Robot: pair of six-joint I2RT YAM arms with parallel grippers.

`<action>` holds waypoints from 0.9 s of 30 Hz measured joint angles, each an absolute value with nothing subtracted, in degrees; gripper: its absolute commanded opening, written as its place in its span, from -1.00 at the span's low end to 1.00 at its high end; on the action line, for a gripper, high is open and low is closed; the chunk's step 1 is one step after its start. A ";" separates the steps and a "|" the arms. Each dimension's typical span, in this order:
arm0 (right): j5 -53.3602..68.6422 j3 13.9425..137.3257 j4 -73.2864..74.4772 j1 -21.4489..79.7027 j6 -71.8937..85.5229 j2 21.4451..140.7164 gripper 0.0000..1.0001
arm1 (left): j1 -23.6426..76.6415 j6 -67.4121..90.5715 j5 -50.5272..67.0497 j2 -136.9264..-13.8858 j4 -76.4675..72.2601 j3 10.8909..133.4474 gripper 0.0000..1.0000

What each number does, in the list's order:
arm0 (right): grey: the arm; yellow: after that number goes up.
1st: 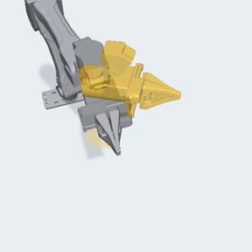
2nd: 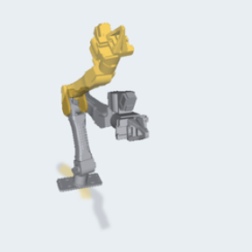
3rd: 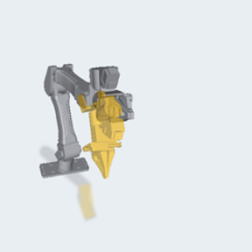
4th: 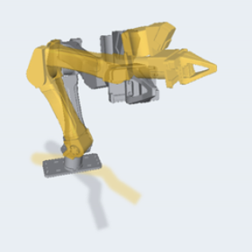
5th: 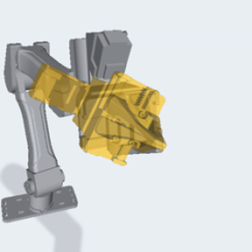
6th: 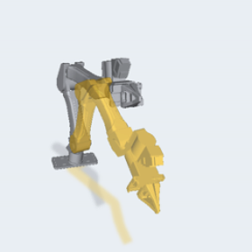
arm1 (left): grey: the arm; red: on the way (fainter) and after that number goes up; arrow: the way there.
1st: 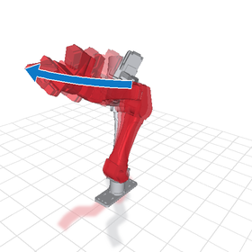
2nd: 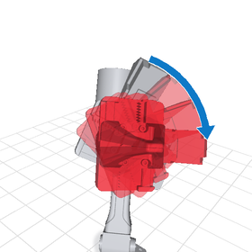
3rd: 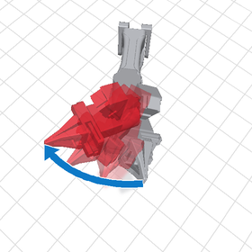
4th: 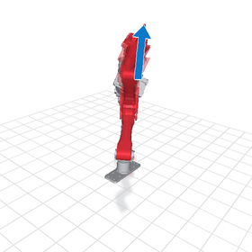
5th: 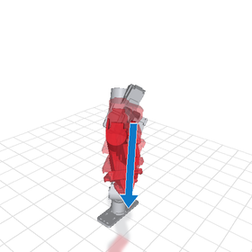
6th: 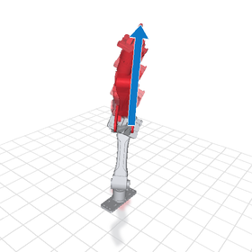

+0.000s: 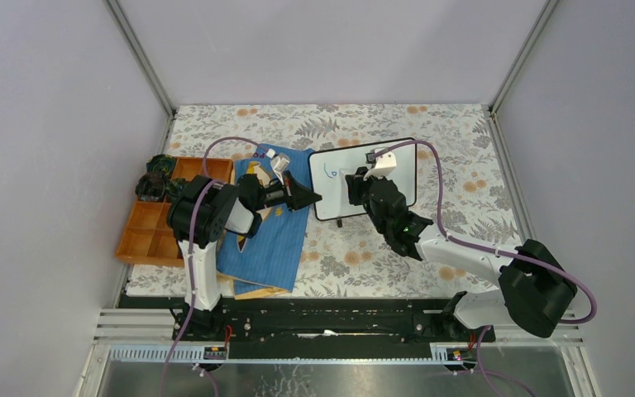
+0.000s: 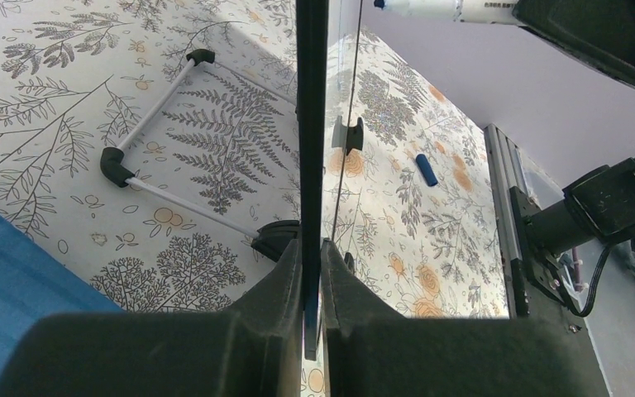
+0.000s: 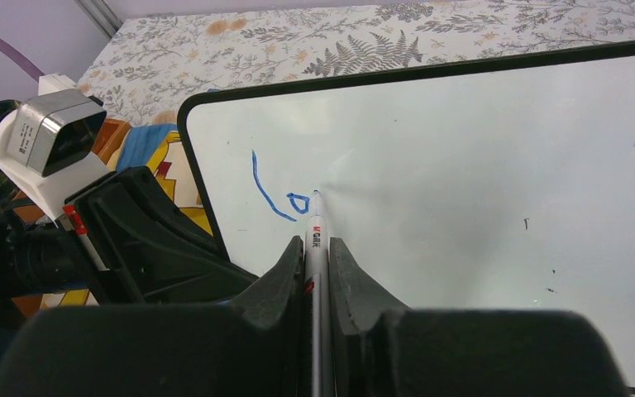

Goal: Write a sentence on the whiteboard

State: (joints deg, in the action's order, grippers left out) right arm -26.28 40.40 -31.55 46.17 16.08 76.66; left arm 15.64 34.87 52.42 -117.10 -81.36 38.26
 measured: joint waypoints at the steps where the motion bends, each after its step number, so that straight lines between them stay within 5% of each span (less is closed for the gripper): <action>1: -26.28 40.40 -31.55 46.15 16.08 76.69 -1.00 | 15.64 34.65 52.53 -116.90 -80.99 38.28 -1.00; 27: -25.76 41.39 -32.05 46.13 16.10 78.65 -1.00 | 15.64 33.80 52.66 -116.49 -79.11 38.68 -1.00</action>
